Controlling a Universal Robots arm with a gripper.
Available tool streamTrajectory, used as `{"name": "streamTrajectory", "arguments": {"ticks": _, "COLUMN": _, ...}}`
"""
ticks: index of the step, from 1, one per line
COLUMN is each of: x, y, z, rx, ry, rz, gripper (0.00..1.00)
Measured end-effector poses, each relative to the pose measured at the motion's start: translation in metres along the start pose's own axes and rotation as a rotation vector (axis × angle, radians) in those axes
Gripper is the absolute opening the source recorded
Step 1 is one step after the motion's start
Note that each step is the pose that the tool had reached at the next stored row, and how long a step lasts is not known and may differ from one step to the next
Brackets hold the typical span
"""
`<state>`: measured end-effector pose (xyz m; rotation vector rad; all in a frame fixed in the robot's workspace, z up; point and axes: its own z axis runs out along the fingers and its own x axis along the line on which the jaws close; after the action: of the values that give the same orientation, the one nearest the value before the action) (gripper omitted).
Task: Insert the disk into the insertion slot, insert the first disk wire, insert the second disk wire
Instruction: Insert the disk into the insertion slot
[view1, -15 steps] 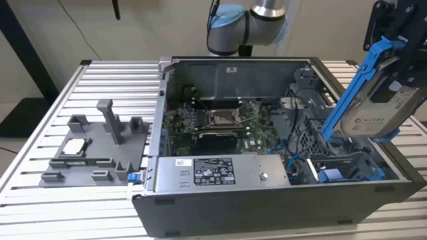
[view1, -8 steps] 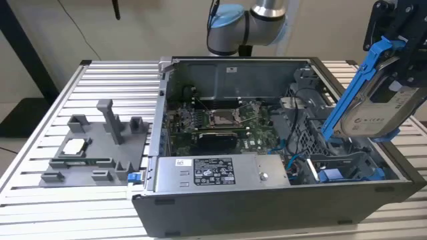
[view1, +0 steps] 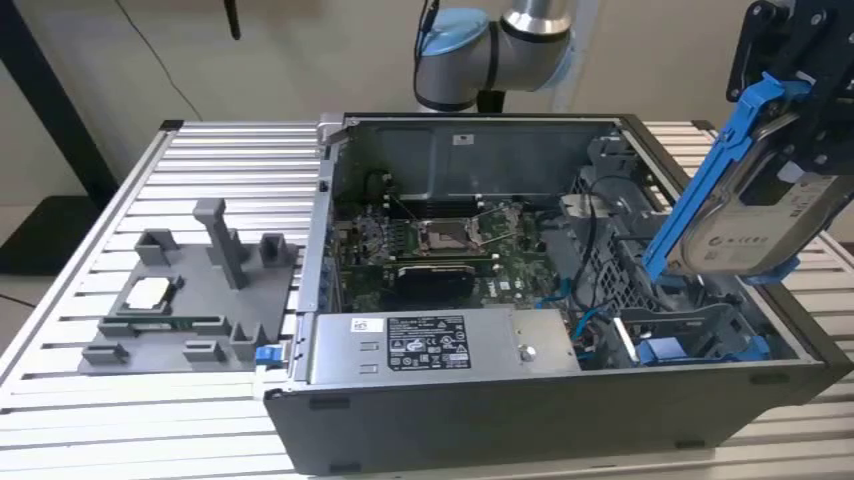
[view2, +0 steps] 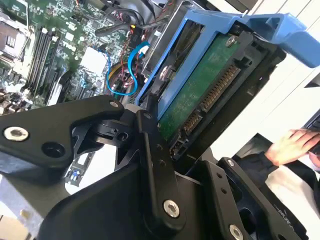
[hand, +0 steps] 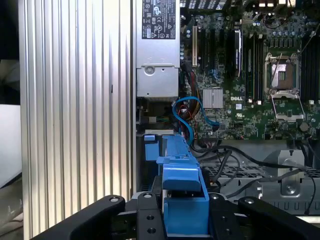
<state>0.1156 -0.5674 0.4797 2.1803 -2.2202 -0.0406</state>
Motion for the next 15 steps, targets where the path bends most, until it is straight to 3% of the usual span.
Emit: {"name": "streamTrajectory", "arguments": {"ticks": 15, "x": 0.0028, "y": -0.0037, "z": 0.0151, "rx": 0.0000, "ry": -0.0001, "rz": 0.000, "gripper": 0.33}}
